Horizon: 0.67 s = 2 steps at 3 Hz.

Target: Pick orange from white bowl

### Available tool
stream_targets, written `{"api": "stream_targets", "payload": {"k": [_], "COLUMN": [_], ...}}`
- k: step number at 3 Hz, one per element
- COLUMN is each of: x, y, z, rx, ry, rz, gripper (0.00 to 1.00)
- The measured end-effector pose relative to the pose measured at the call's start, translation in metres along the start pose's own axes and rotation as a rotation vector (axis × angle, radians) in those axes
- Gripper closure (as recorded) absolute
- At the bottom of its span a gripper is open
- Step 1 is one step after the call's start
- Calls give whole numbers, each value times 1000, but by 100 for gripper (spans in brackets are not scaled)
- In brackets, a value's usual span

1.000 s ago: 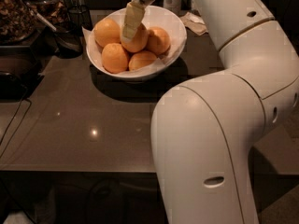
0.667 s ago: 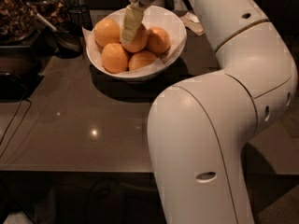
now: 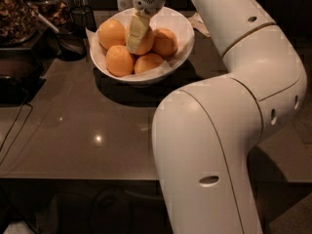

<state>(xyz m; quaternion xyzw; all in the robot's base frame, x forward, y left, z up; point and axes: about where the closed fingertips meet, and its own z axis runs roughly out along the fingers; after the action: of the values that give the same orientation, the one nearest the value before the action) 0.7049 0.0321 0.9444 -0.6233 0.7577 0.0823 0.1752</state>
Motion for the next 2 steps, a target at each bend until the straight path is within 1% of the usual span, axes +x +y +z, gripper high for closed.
{"api": "stream_targets", "payload": {"k": [1, 2], "x": [5, 5], "y": [0, 0], "z": [6, 6], "rx": [-7, -7], "ry": [8, 8], "rz": [1, 1], "gripper": [15, 34]}}
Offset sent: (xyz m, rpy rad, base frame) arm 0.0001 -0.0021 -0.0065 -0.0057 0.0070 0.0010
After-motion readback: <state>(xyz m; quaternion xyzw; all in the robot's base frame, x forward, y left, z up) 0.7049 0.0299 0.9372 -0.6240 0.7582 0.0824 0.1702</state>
